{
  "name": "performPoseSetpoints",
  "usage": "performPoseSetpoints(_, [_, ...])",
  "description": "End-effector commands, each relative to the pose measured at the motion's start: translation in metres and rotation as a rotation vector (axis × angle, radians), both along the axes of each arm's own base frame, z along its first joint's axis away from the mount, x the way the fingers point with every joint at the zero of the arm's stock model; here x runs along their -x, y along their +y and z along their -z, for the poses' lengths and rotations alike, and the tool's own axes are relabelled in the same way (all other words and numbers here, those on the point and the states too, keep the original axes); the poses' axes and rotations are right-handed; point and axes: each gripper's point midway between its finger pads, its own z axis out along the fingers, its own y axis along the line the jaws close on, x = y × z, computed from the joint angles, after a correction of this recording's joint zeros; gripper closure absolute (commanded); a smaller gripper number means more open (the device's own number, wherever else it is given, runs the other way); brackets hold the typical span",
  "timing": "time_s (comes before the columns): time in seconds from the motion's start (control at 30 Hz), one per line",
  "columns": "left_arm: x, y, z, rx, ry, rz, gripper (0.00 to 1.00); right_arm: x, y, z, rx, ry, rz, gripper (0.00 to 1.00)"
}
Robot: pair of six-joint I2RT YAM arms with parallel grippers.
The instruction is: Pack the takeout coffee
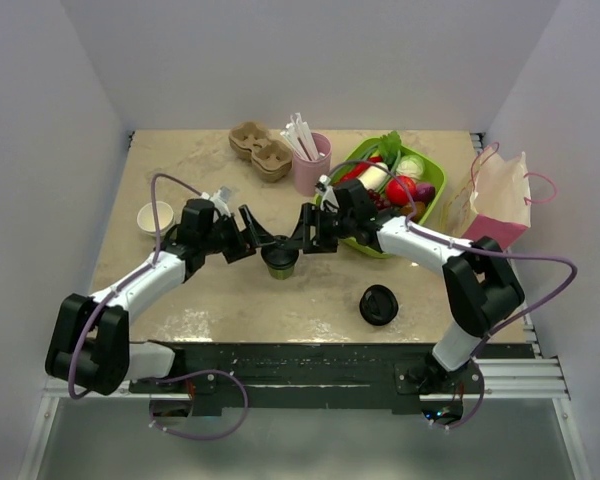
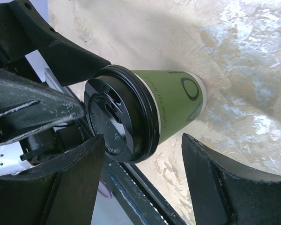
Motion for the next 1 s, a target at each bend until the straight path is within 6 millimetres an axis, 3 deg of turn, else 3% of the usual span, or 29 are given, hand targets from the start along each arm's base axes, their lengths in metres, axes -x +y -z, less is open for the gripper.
performPoseSetpoints(0.0, [0.001, -0.017, -0.014, 0.111, -0.055, 0.079, 0.21, 0.003, 0.016, -0.007, -0.071, 0.019, -0.022, 0.31])
performPoseSetpoints(0.2, [0.012, -0.019, -0.004, 0.122, 0.005, 0.089, 0.3, 0.008, 0.019, -0.001, -0.05, 0.06, -0.035, 0.38])
performPoseSetpoints(0.33, [0.016, -0.017, 0.005, 0.11, 0.03, 0.073, 0.37, 0.01, 0.021, 0.001, -0.062, 0.074, -0.042, 0.54])
performPoseSetpoints(0.47, [0.019, -0.017, 0.015, 0.122, 0.056, 0.06, 0.53, 0.011, 0.024, 0.004, -0.079, 0.084, -0.05, 0.66])
performPoseSetpoints(0.67, [0.023, -0.013, 0.024, 0.103, 0.089, 0.041, 0.72, 0.012, 0.024, 0.01, -0.077, 0.101, -0.06, 0.69])
performPoseSetpoints(0.8, [0.026, -0.01, 0.033, 0.093, 0.11, 0.02, 0.76, 0.014, 0.026, 0.017, -0.101, 0.097, -0.085, 0.8])
performPoseSetpoints(0.97, [0.037, -0.005, 0.051, 0.088, 0.156, -0.007, 0.8, 0.012, 0.021, 0.037, -0.109, 0.085, -0.076, 0.85])
